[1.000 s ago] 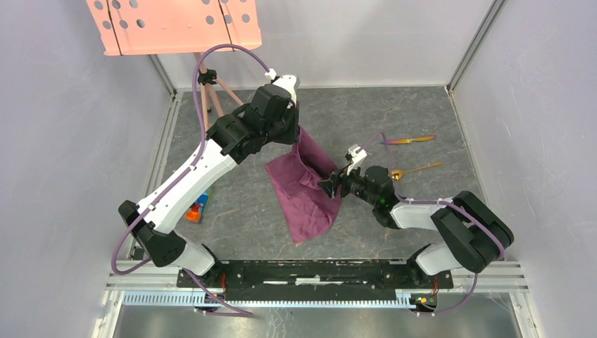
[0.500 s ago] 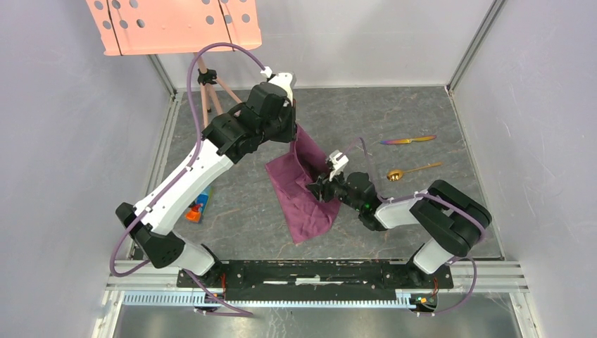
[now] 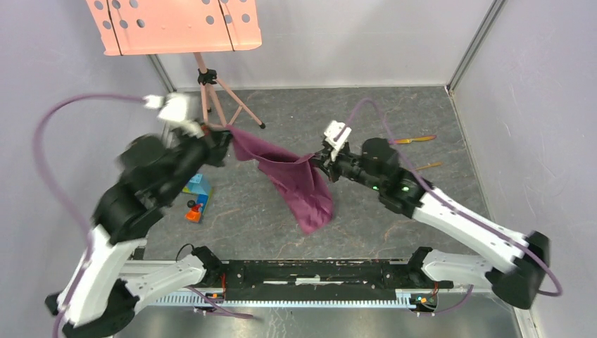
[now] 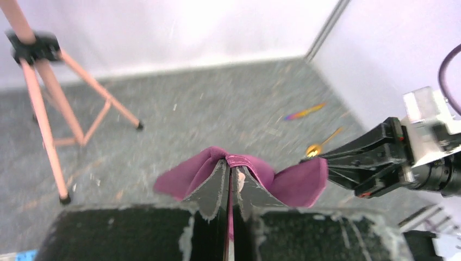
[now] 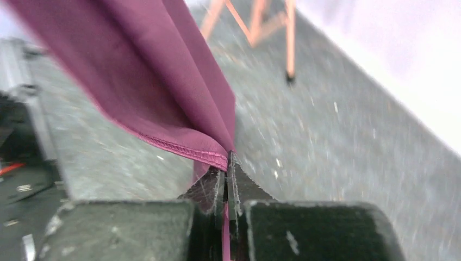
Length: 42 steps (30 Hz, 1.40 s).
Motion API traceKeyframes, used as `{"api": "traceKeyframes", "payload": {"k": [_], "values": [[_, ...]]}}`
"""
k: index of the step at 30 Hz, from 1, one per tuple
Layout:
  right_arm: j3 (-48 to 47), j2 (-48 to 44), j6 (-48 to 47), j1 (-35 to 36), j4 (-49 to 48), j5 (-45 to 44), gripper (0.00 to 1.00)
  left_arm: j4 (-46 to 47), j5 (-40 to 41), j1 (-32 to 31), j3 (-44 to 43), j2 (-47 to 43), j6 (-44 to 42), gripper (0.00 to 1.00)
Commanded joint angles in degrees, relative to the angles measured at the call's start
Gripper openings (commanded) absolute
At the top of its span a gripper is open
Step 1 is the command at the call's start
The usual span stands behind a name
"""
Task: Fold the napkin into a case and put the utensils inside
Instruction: Flatten out the crumpled napkin at the center of the board.
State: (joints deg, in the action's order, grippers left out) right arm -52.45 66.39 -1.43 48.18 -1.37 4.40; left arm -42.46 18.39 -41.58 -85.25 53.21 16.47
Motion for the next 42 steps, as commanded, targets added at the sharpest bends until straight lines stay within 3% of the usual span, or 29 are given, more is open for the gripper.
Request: {"api": "traceKeyframes", "payload": {"k": [1, 7, 10, 13, 15, 18, 22, 25, 28, 29, 30, 31, 33, 35, 38, 40, 42], "values": [[-10.6, -8.9, -9.2, 5.3, 19.2, 13.2, 0.00, 5.5, -11.1, 0.1, -0.7, -11.3, -8.7, 0.02], [-16.3, -13.3, -4.1, 7.5, 14.7, 24.3, 0.00, 3.2, -22.3, 0.1, -7.4, -13.7, -9.7, 0.02], [-18.3, -13.1, -2.5, 7.5, 13.9, 13.1, 0.00, 2.8, -14.7, 0.2, -9.3, -11.5, -9.8, 0.02], [-24.2, -8.3, -1.9, 6.9, 20.5, -10.7, 0.00, 0.4, -0.4, 0.1, -10.3, -5.6, -7.0, 0.02], [-28.0, -2.8, -1.5, 3.1, 25.6, -17.7, 0.00, -1.5, 9.5, 0.2, -10.0, 0.4, -5.5, 0.02], [-29.4, 3.4, -0.3, -7.1, 26.8, -13.0, 0.00, -4.9, 18.5, 1.2, -10.1, 10.6, -5.6, 0.02], [-31.8, 16.0, -2.1, -15.4, 25.7, -9.1, 0.00, -6.8, 12.1, 10.5, -9.6, 27.6, -3.3, 0.02], [-34.2, 26.7, -7.0, -18.1, 21.3, -8.7, 0.00, -6.5, 13.1, 14.4, -11.2, 39.6, -1.2, 0.02], [-38.0, 39.9, -12.0, -20.5, 13.0, -15.0, 0.00, -9.7, 19.4, 14.5, -17.9, 52.1, -0.6, 0.02], [-42.5, 45.8, -12.2, -21.6, 14.5, -16.0, 0.02, -12.5, 20.5, 14.5, -21.7, 55.4, -0.5, 0.04], [-50.4, 50.7, -12.3, -22.2, 17.5, -16.2, 0.25, -15.0, 21.6, 14.2, -24.4, 57.1, 0.3, 0.08], [-58.4, 56.9, -12.5, -22.3, 25.6, -18.4, 0.42, -15.0, 22.9, 13.6, -24.6, 57.0, 0.5, 0.16], [-72.6, 63.2, -9.8, -22.0, 37.9, -21.9, 0.54, -12.7, 22.1, 12.6, -20.8, 53.2, 0.8, 0.38], [-67.0, 59.6, -6.5, -21.9, 39.2, -21.7, 0.62, -9.3, 16.3, 12.4, -14.4, 47.4, 1.7, 0.55], [-42.5, 45.4, -3.1, -20.5, 30.3, -20.8, 0.68, -6.4, 6.8, 11.3, -5.7, 38.4, 2.6, 0.62], [-27.9, 34.8, -0.1, -19.6, 22.8, -16.4, 0.76, -3.3, 1.9, 10.8, 0.8, 32.0, 3.5, 0.65], [-17.7, 28.3, 5.4, -19.6, 19.2, -10.2, 0.77, -1.6, -0.7, 10.8, 5.9, 26.9, 4.8, 0.73]]}}
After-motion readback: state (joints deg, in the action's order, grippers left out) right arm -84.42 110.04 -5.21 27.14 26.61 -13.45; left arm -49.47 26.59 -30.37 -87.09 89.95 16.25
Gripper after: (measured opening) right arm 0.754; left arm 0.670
